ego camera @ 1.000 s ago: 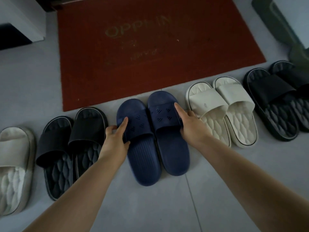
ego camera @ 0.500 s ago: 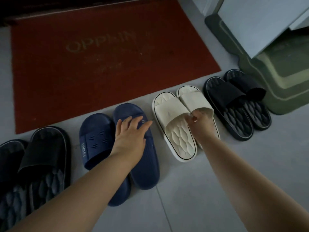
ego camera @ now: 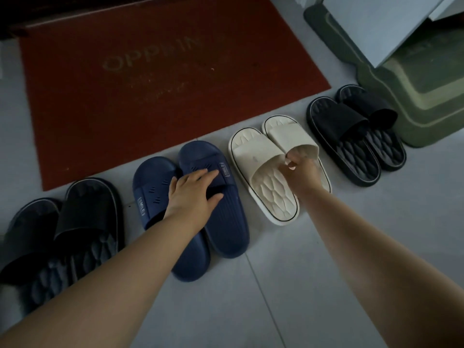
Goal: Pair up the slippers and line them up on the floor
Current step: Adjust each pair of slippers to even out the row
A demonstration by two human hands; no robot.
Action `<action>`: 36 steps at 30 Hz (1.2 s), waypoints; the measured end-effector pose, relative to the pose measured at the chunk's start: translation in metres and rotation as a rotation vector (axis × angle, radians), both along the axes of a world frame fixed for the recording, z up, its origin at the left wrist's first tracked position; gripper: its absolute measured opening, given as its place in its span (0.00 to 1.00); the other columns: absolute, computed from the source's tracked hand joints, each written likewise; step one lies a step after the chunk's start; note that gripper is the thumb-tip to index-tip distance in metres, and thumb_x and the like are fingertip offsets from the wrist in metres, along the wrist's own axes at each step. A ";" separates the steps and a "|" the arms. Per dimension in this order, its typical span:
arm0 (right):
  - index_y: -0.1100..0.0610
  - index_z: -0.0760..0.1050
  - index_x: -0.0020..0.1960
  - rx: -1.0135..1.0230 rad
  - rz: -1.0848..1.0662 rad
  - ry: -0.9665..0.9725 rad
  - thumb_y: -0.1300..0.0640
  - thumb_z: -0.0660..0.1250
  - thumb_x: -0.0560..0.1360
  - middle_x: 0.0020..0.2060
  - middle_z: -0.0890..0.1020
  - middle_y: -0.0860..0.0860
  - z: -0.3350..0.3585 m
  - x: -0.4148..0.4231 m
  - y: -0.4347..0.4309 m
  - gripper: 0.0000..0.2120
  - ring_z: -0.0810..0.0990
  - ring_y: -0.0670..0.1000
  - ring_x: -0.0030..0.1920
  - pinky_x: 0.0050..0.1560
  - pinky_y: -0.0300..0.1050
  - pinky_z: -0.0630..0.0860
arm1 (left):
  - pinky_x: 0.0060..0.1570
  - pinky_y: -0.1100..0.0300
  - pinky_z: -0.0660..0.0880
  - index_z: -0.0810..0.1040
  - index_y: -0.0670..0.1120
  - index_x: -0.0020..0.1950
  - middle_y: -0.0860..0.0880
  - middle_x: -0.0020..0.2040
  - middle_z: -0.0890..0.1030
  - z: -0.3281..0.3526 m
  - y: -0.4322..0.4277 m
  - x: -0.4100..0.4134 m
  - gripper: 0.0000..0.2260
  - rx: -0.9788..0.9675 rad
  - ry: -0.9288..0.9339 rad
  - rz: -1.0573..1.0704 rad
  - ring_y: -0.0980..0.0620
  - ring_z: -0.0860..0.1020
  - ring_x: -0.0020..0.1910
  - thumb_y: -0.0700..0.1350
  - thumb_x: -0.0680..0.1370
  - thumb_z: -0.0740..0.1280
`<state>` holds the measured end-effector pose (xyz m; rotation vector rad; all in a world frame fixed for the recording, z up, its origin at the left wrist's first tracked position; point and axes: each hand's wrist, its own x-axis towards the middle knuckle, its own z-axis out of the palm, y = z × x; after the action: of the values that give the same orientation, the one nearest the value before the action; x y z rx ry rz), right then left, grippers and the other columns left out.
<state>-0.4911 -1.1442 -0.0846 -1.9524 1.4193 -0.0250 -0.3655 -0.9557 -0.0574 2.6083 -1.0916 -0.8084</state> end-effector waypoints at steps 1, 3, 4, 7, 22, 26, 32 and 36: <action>0.58 0.76 0.60 0.021 -0.008 -0.001 0.53 0.65 0.75 0.53 0.81 0.56 0.006 -0.004 0.005 0.15 0.78 0.56 0.57 0.48 0.38 0.65 | 0.76 0.48 0.47 0.59 0.55 0.74 0.52 0.75 0.62 0.003 0.005 -0.001 0.25 -0.040 0.035 0.032 0.48 0.59 0.75 0.54 0.78 0.60; 0.54 0.71 0.66 0.051 -0.006 -0.011 0.51 0.67 0.75 0.58 0.79 0.54 0.021 -0.012 0.013 0.21 0.76 0.55 0.60 0.51 0.39 0.66 | 0.76 0.47 0.50 0.61 0.55 0.74 0.52 0.74 0.65 0.011 0.014 -0.003 0.25 -0.084 0.080 0.069 0.47 0.62 0.73 0.54 0.78 0.61; 0.53 0.70 0.67 0.048 0.012 -0.006 0.51 0.68 0.74 0.59 0.78 0.54 0.033 -0.017 0.019 0.23 0.76 0.55 0.60 0.52 0.40 0.66 | 0.76 0.47 0.51 0.61 0.55 0.73 0.51 0.73 0.66 0.017 0.022 -0.004 0.25 -0.097 0.092 0.075 0.47 0.63 0.72 0.54 0.77 0.62; 0.53 0.69 0.68 0.020 0.076 0.046 0.50 0.69 0.72 0.58 0.78 0.54 0.079 -0.038 0.030 0.25 0.77 0.56 0.57 0.53 0.44 0.70 | 0.74 0.46 0.55 0.63 0.55 0.73 0.49 0.71 0.70 0.039 0.047 -0.010 0.24 -0.131 0.113 0.077 0.45 0.67 0.70 0.54 0.77 0.62; 0.45 0.50 0.76 -0.082 0.277 0.300 0.42 0.69 0.71 0.74 0.61 0.53 0.112 -0.140 -0.090 0.41 0.62 0.59 0.72 0.71 0.56 0.63 | 0.60 0.56 0.70 0.73 0.47 0.65 0.48 0.60 0.79 0.043 0.004 -0.085 0.15 -0.459 0.240 0.304 0.48 0.75 0.61 0.41 0.78 0.62; 0.43 0.47 0.75 -0.137 0.259 0.242 0.49 0.67 0.73 0.73 0.59 0.56 0.064 -0.120 -0.181 0.39 0.65 0.63 0.69 0.68 0.59 0.66 | 0.56 0.63 0.67 0.73 0.49 0.65 0.54 0.55 0.77 0.013 -0.084 -0.123 0.15 -0.495 0.300 0.346 0.52 0.74 0.60 0.41 0.78 0.62; 0.41 0.46 0.76 -0.129 0.418 0.347 0.61 0.60 0.76 0.72 0.62 0.59 0.020 -0.103 -0.287 0.35 0.67 0.63 0.68 0.67 0.56 0.68 | 0.64 0.61 0.69 0.67 0.51 0.71 0.51 0.67 0.73 -0.002 -0.217 -0.142 0.21 -0.447 0.288 0.297 0.53 0.72 0.65 0.46 0.78 0.63; 0.42 0.57 0.74 -0.118 0.550 0.141 0.62 0.58 0.77 0.68 0.66 0.58 0.004 -0.108 -0.318 0.29 0.71 0.61 0.64 0.67 0.53 0.68 | 0.72 0.58 0.60 0.60 0.52 0.74 0.50 0.75 0.62 -0.013 -0.289 -0.139 0.29 -0.331 0.255 0.232 0.51 0.62 0.74 0.49 0.76 0.67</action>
<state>-0.5992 -1.4625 -0.0801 -2.4215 0.9354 0.2921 -0.5044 -1.2449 -0.0703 2.2312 -0.7609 -0.8013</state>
